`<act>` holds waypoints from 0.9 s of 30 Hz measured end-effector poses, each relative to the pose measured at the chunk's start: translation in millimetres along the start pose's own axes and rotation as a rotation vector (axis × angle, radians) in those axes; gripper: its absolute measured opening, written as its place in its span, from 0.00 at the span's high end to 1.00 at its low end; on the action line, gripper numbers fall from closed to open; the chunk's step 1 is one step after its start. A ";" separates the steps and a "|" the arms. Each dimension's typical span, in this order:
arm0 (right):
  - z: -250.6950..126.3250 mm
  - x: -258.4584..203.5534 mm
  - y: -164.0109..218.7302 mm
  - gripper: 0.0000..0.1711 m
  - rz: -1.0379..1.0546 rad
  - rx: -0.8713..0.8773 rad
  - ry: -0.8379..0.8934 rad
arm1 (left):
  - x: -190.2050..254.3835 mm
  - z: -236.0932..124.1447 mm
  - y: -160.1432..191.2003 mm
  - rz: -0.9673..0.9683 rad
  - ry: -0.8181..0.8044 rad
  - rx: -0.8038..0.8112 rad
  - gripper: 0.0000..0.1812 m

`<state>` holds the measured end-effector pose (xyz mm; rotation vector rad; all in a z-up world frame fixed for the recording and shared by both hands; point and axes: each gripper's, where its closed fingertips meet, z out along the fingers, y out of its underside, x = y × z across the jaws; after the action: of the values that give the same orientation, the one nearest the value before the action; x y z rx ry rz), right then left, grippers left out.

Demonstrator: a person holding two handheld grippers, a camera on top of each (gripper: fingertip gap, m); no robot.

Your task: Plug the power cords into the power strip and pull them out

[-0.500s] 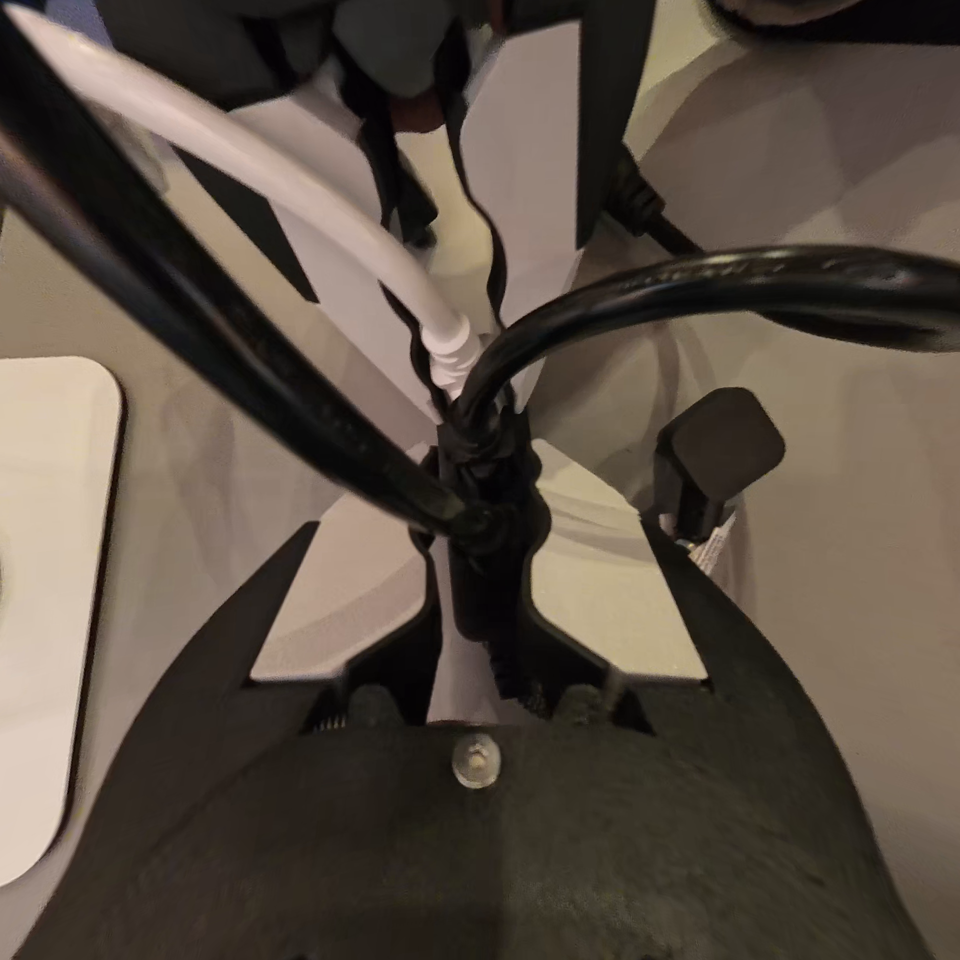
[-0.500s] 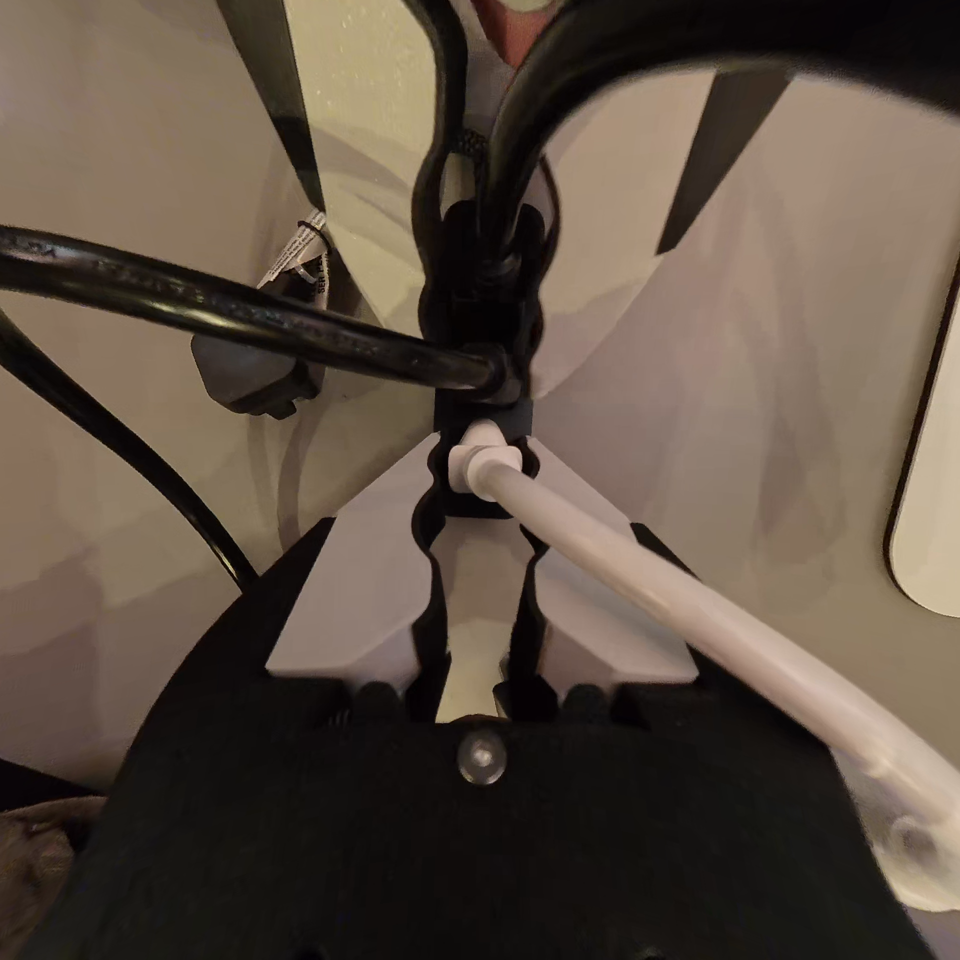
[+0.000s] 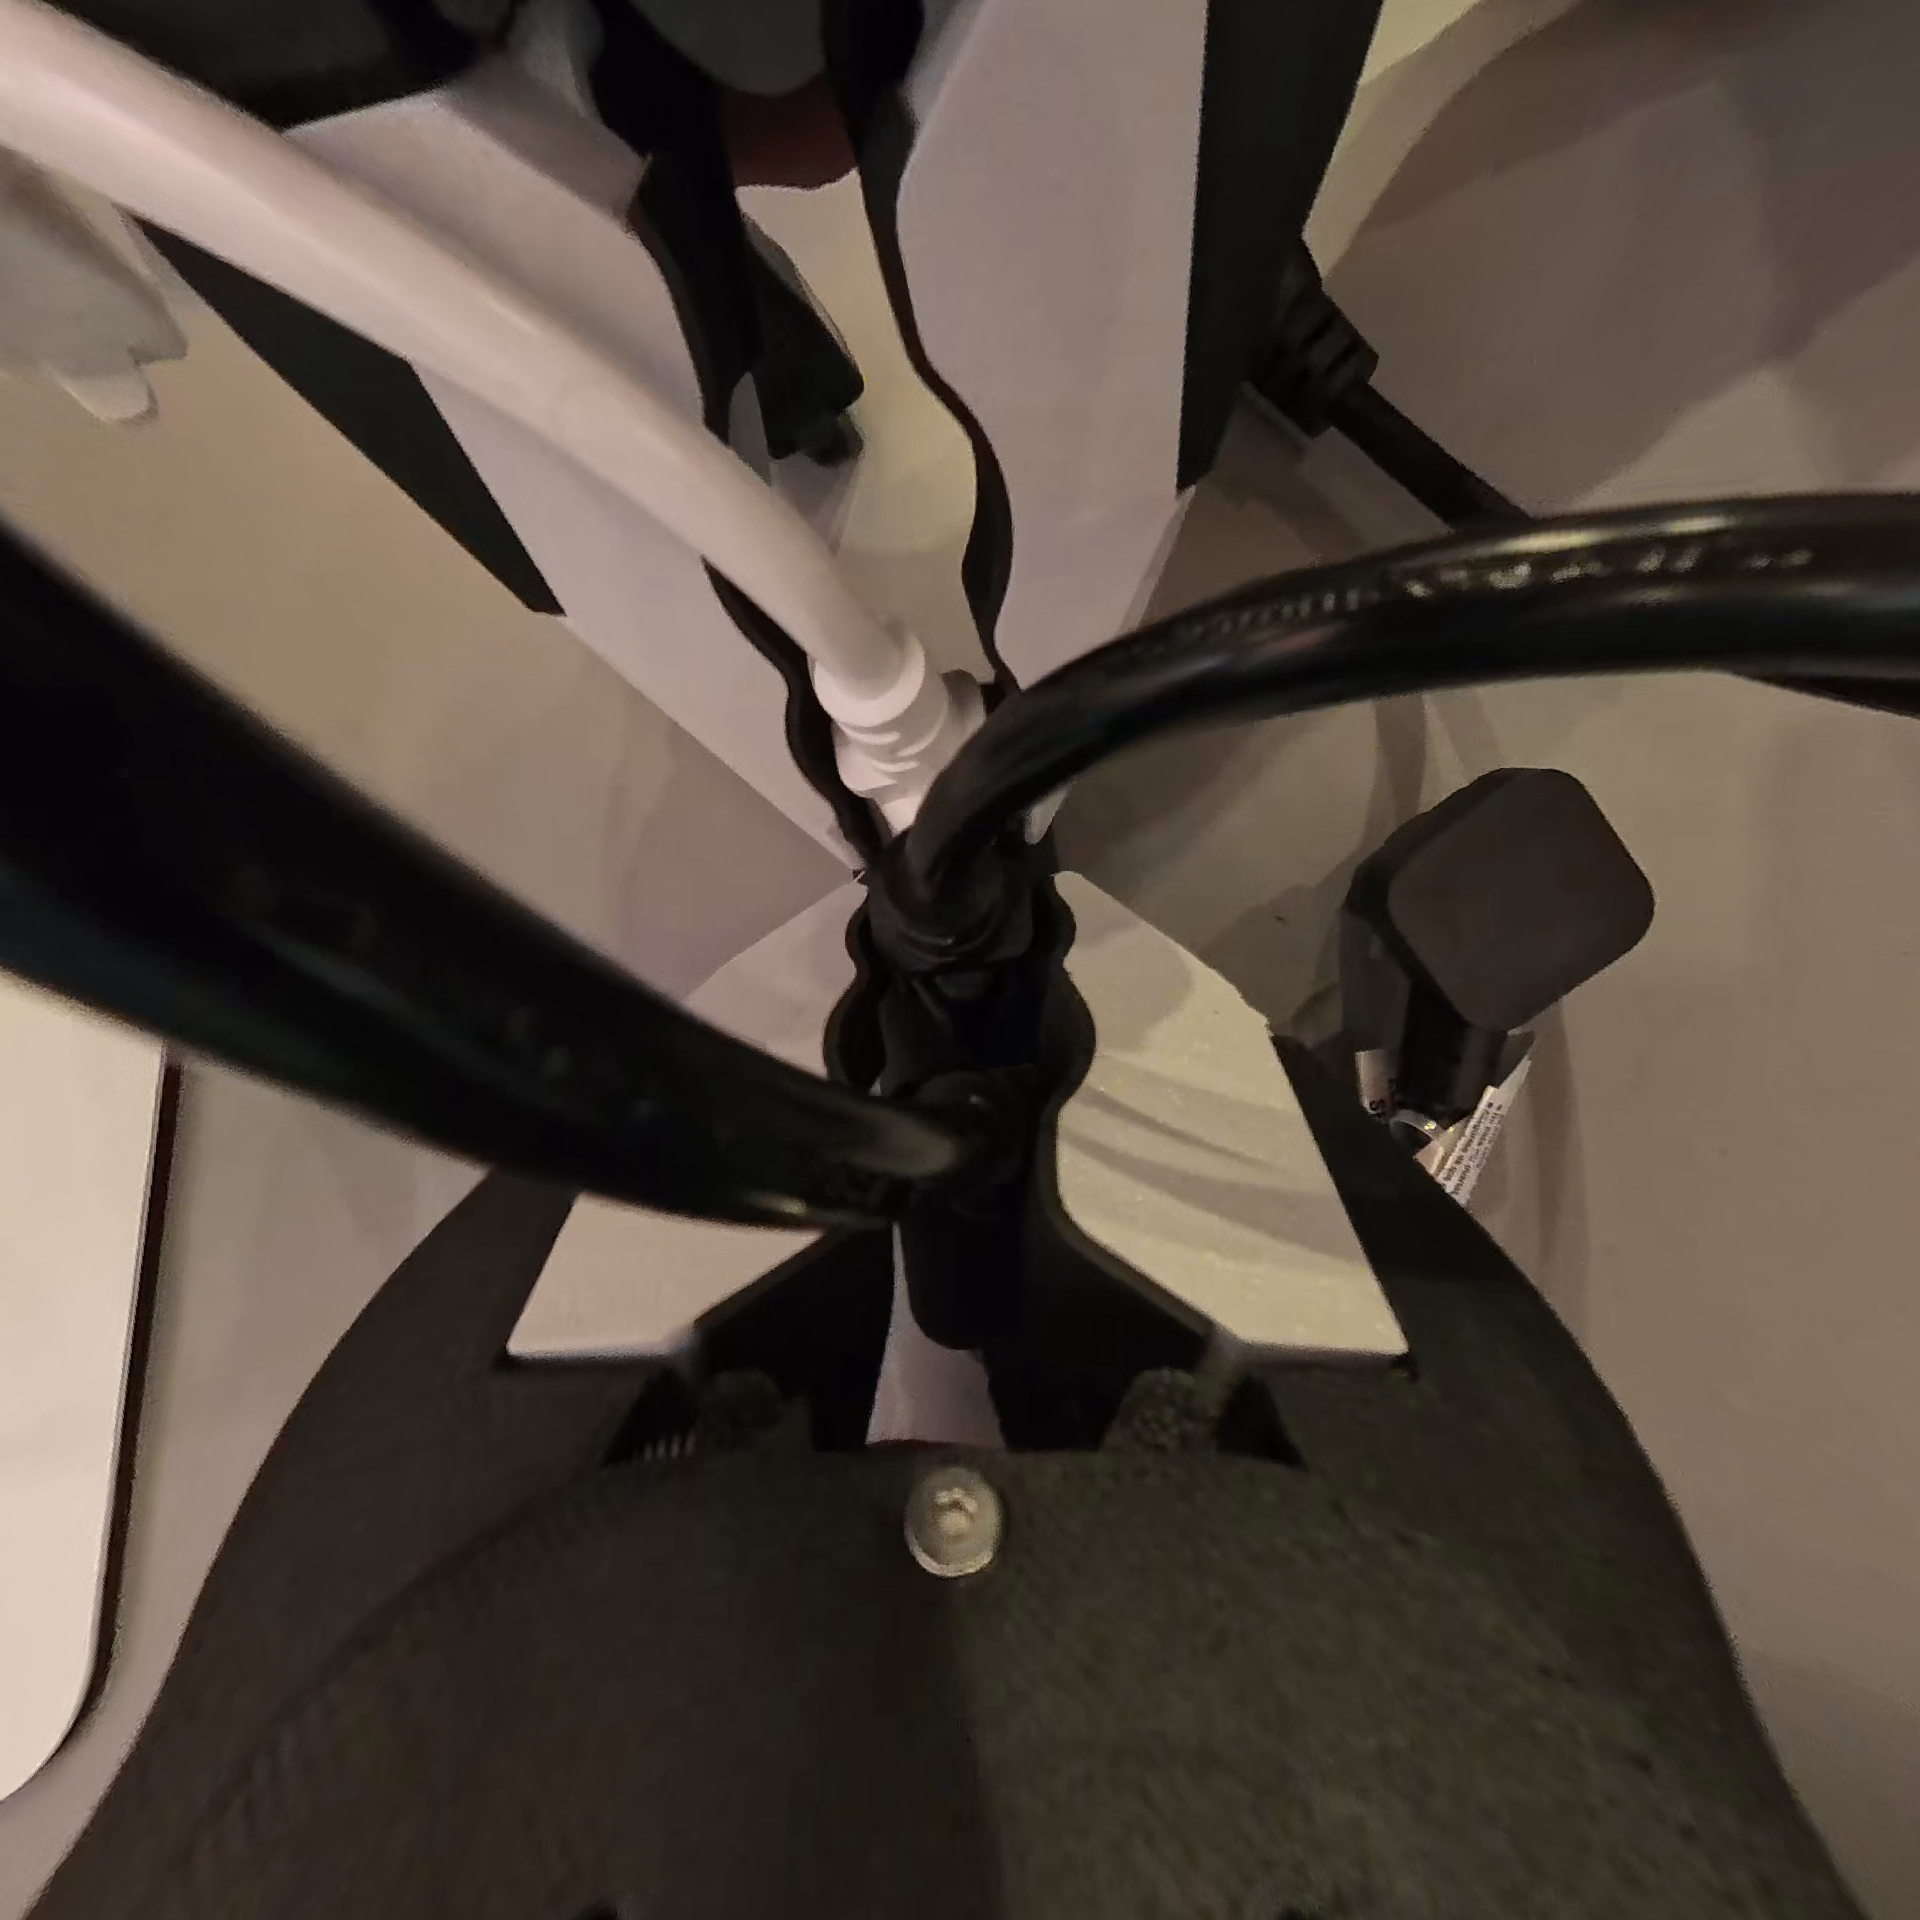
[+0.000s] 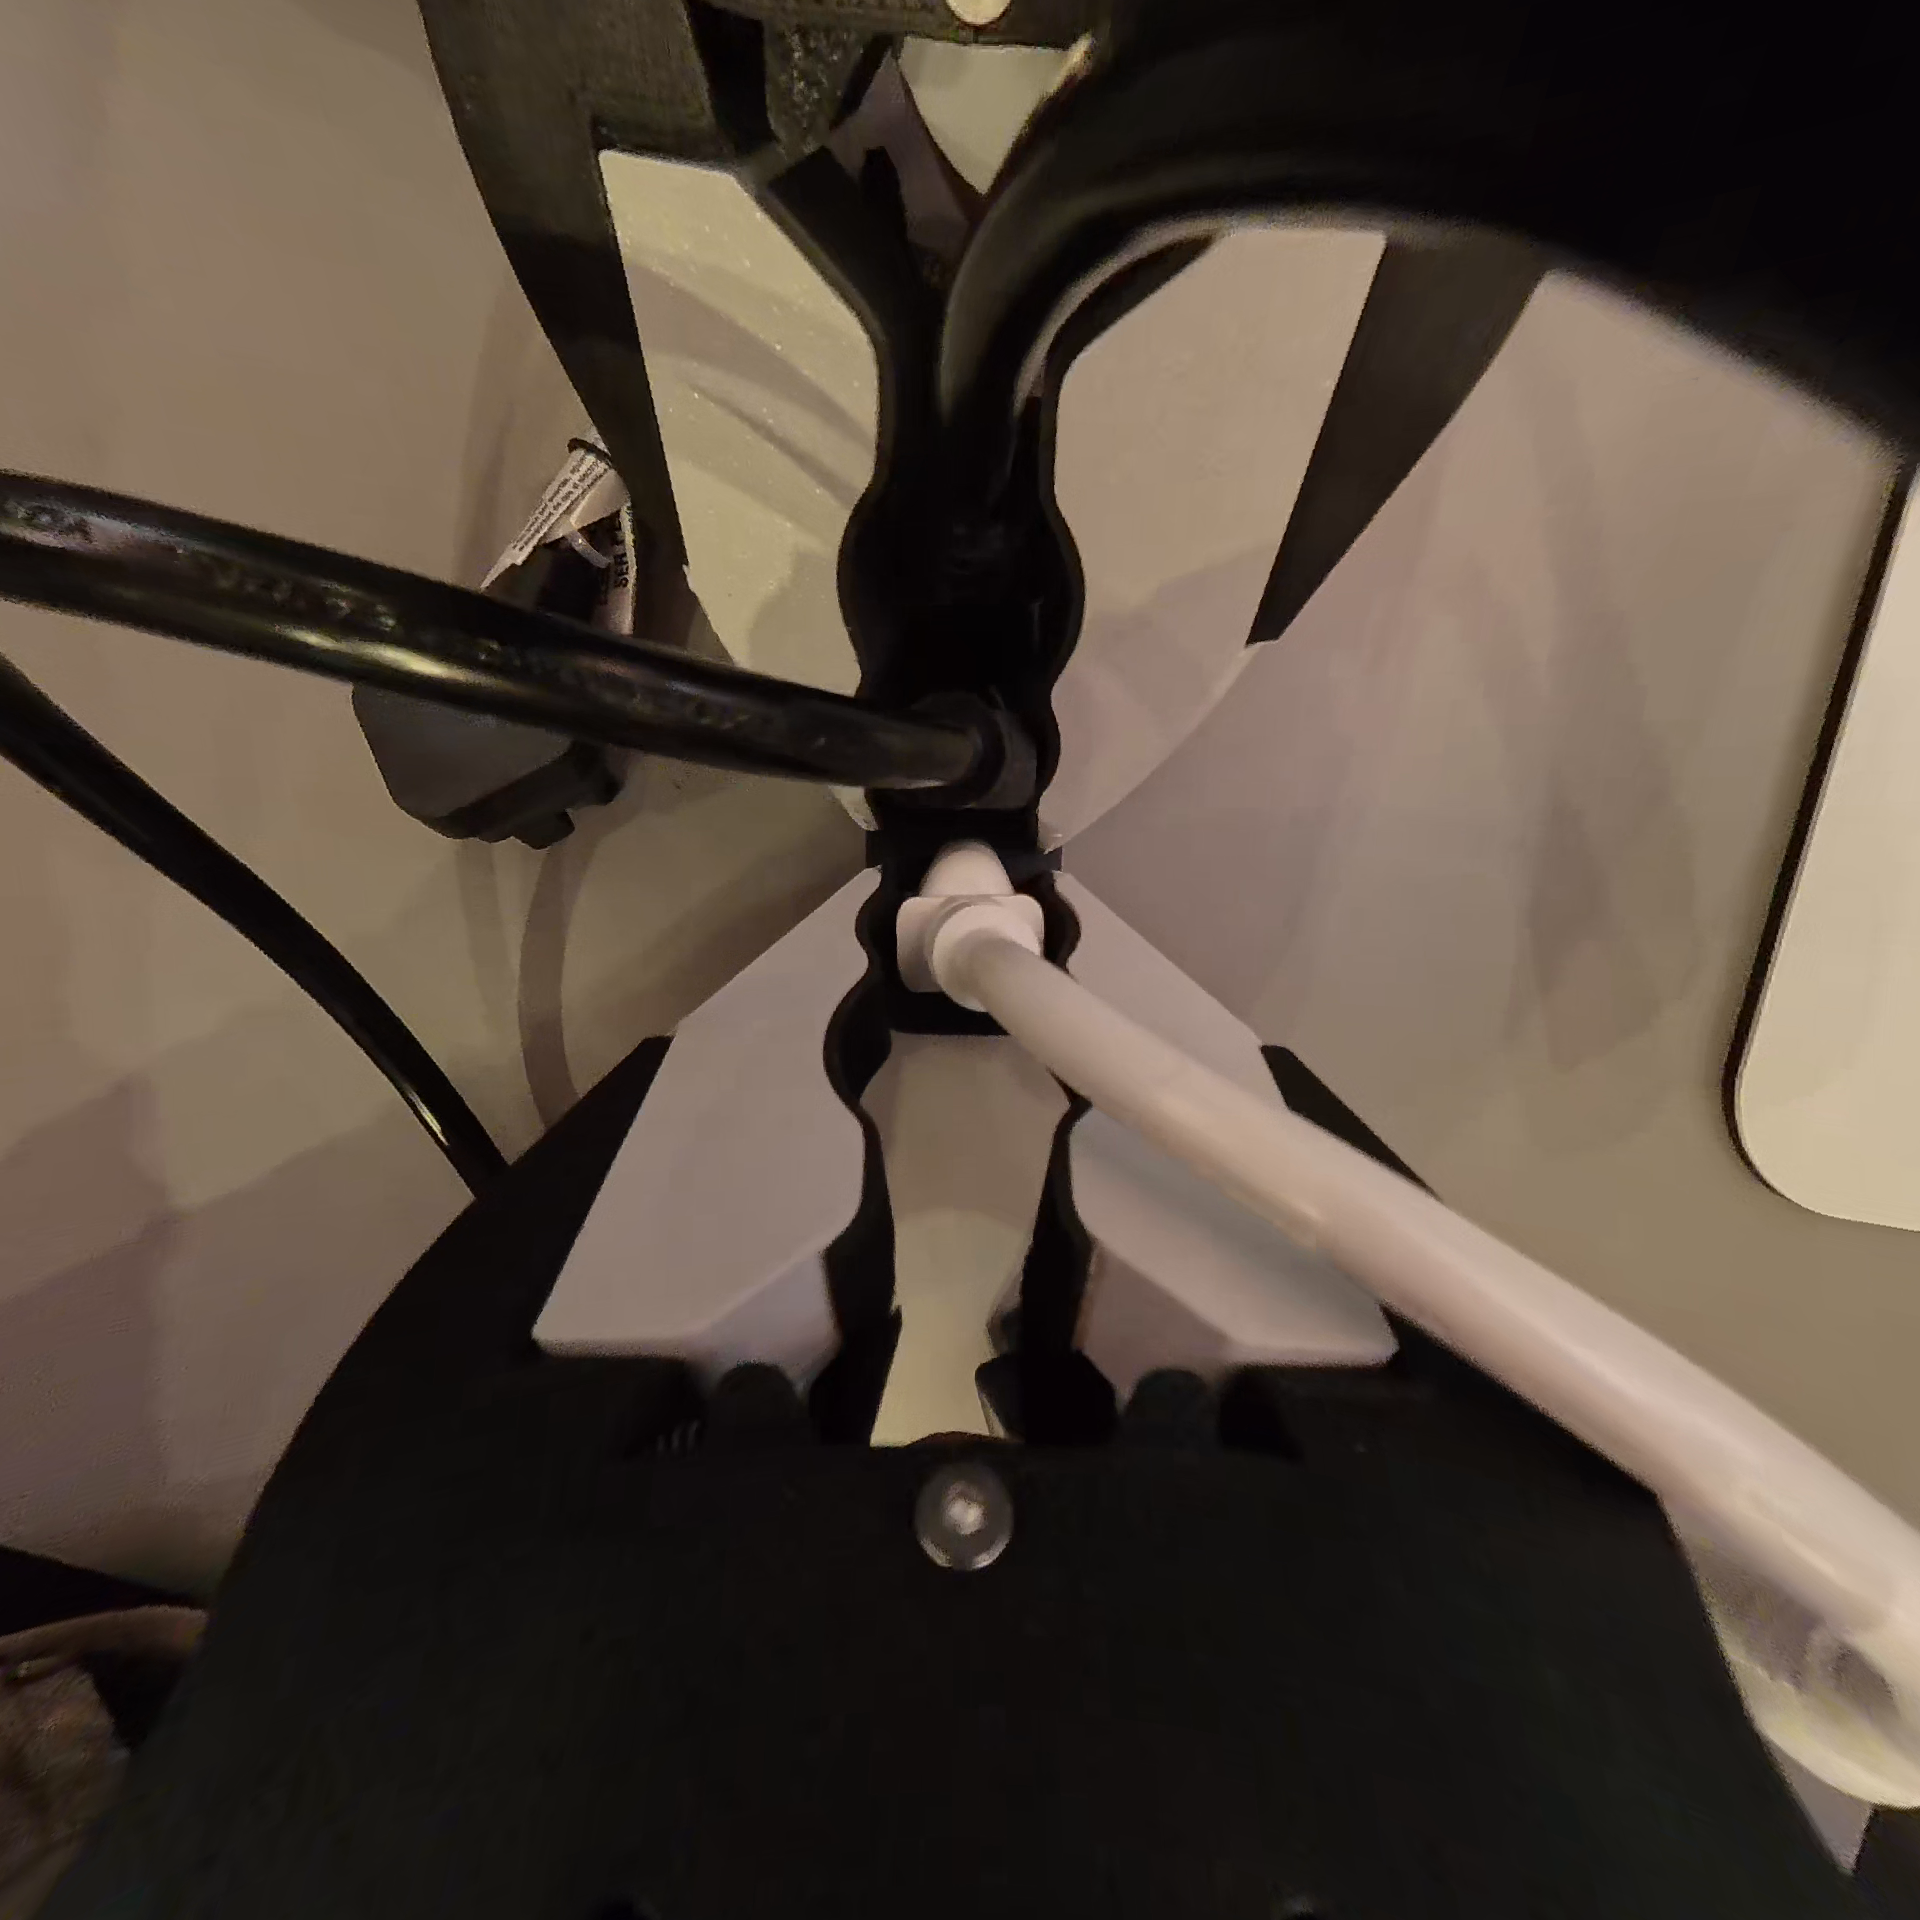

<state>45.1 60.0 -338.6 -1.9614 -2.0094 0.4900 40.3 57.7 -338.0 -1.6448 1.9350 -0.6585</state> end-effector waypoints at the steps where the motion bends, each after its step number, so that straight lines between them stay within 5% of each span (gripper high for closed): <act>1: 0.2 0.0 -0.7 0.86 0.004 0.008 -0.003 | -0.2 -0.4 0.5 -0.009 0.002 -0.009 0.86; 11: 0.1 -2.0 -2.0 0.86 -0.033 0.014 -0.006 | 1.4 -1.5 1.3 -0.026 0.012 -0.020 0.85; 13: -0.3 -2.5 -1.2 0.86 -0.041 0.016 -0.009 | -1.8 -7.8 8.2 -0.074 0.016 -0.068 0.74; 18: -0.9 -3.3 -0.6 0.87 -0.043 0.023 -0.016 | 5.8 -8.5 24.7 -0.123 0.038 -0.195 0.76; 27: -1.7 -2.7 2.5 0.87 -0.054 -0.003 0.002 | 6.3 -0.9 23.9 -0.110 0.025 -0.180 0.76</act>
<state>48.2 57.4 -338.0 -1.9030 -2.0574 0.4715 21.2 55.1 -353.5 -1.8725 1.9822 -0.5628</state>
